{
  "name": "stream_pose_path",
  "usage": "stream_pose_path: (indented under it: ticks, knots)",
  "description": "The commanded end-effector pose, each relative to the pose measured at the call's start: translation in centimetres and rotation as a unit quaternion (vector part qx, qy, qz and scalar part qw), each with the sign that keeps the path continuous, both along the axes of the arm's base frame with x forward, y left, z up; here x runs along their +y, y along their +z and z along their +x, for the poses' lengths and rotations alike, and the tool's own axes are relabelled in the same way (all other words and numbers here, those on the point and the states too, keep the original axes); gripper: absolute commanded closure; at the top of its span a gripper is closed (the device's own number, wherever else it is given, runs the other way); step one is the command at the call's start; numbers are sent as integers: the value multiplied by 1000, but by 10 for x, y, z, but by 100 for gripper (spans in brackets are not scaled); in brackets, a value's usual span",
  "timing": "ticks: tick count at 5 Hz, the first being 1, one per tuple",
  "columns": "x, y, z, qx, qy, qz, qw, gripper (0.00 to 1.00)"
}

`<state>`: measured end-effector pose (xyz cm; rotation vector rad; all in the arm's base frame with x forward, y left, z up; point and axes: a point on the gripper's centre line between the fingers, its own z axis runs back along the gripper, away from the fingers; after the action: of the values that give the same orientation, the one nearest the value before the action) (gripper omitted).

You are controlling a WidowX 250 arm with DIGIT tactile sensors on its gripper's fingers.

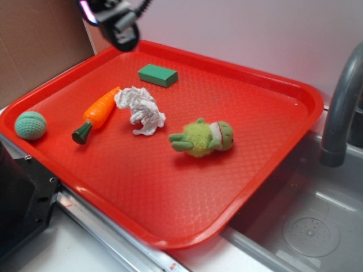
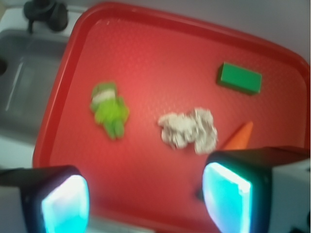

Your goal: Grab the green animal.

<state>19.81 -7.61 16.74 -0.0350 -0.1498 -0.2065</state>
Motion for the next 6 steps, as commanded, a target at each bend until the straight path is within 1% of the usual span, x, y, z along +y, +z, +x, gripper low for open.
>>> stream_pose_path:
  ticks: [1, 2, 3, 4, 6]
  knots:
    - [-50, -21, 27, -40, -42, -5, 998, 0]
    - [-61, -44, 29, -21, -54, -4, 998, 0]
    - [-60, -65, 32, -12, -47, 12, 999, 0]
    - [-55, -88, 35, 10, -42, 17, 999, 0]
    - [-58, -128, 40, 41, -65, 38, 996, 0]
